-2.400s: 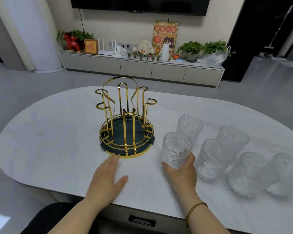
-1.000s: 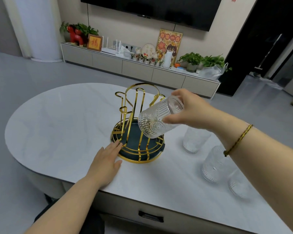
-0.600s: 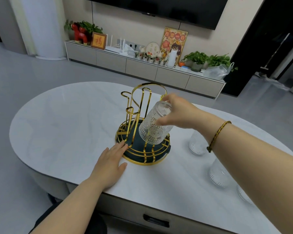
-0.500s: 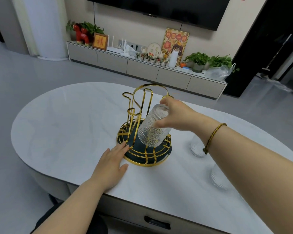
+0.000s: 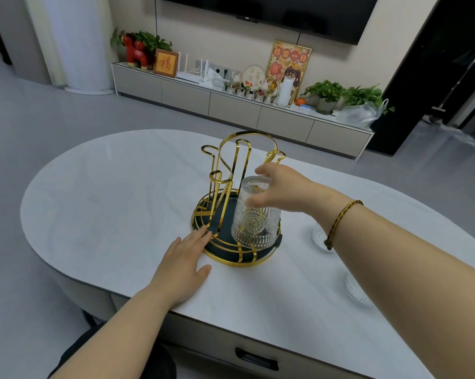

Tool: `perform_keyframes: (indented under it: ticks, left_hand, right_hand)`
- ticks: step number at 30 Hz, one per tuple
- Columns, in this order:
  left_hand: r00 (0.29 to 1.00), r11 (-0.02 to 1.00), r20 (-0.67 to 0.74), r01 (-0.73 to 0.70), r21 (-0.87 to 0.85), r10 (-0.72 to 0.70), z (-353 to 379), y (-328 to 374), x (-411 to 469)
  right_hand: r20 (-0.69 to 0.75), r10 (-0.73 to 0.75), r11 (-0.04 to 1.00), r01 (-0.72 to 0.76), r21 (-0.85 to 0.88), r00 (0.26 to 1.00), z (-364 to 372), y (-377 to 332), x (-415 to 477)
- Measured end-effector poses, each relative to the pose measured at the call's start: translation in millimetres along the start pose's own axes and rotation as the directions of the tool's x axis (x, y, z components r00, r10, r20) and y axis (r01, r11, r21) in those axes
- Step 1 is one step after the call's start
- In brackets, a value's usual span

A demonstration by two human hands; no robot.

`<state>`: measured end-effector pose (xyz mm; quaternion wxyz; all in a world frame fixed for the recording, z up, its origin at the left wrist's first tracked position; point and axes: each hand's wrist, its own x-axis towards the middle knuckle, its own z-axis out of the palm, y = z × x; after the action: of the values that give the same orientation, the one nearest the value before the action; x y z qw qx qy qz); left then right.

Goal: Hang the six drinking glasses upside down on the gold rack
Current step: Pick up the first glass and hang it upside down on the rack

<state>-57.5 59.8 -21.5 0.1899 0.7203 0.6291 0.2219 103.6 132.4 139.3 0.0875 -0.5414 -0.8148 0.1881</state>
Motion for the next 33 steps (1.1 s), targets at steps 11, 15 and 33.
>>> perform_keyframes:
  ticks: [11, 15, 33]
  left_hand:
    - [1.0, 1.0, -0.002, -0.004, 0.016, 0.004, 1, 0, 0]
    - [1.0, 1.0, -0.022, 0.001, 0.02, 0.0, 2, 2, 0]
    - [0.988, 0.966, 0.017, -0.155, 0.207, 0.155, 31, 52, -22]
  right_hand:
    - [0.013, -0.019, 1.0, 0.019, 0.005, 1.0, 5, 2, 0]
    - [-0.035, -0.032, 0.995, 0.035, 0.09, 0.999, -1, 1, -9]
    - [-0.505, 0.494, 0.712, 0.005, 0.702, 0.708, 72, 113, -131]
